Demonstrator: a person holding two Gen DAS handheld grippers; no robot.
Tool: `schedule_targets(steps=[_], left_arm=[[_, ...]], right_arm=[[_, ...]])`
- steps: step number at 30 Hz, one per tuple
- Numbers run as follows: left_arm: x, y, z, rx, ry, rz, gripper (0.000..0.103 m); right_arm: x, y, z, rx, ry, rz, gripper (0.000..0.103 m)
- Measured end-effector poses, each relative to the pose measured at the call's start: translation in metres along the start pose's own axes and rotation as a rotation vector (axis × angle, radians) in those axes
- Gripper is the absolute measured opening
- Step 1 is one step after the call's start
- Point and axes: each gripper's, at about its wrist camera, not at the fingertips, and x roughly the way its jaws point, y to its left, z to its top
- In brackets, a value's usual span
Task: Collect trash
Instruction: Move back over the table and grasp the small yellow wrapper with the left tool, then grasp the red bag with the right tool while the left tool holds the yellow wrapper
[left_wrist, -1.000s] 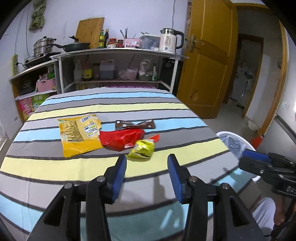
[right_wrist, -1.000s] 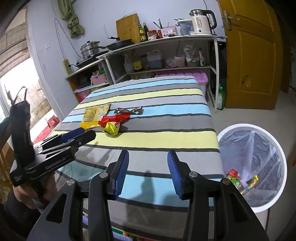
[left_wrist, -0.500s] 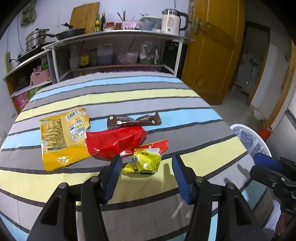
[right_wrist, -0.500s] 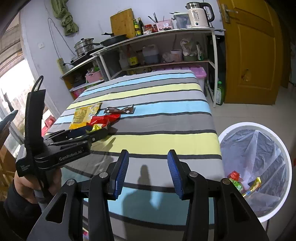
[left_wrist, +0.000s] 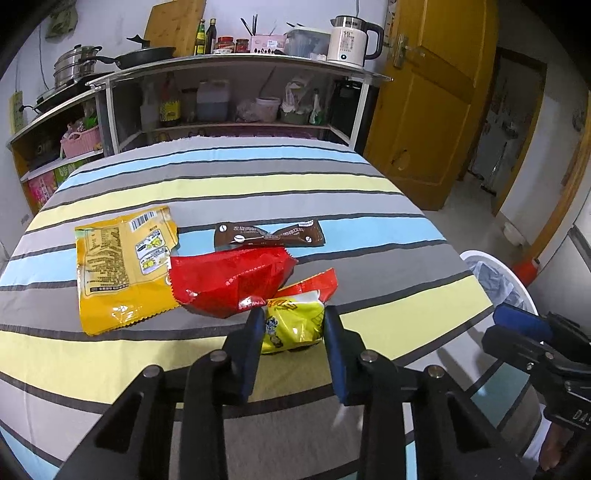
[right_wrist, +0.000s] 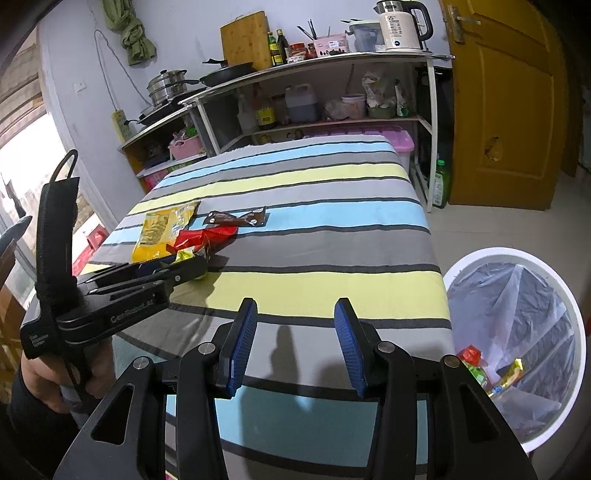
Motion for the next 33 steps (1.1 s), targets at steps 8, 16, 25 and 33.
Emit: schedule_targets(steps=[8, 16, 25, 33], left_arm=[[-0.016, 0.006, -0.003, -0.002, -0.039, -0.008, 0.033], [-0.049, 0.035, -0.017, -0.039, -0.098, 0.008, 0.033], [-0.066, 0.073, -0.027, -0.108, -0.132, 0.043, 0.033], [-0.069, 0.092, -0.034, -0.136, -0.141, 0.044, 0.033]], right_arm=[[0.001, 0.008, 0.003, -0.011, 0.003, -0.003, 0.045], [0.016, 0.027, 0.013, -0.047, 0.014, 0.024, 0.045], [0.049, 0.059, 0.037, -0.107, 0.04, 0.083, 0.045], [0.091, 0.071, 0.054, 0.013, 0.123, 0.129, 0.045]])
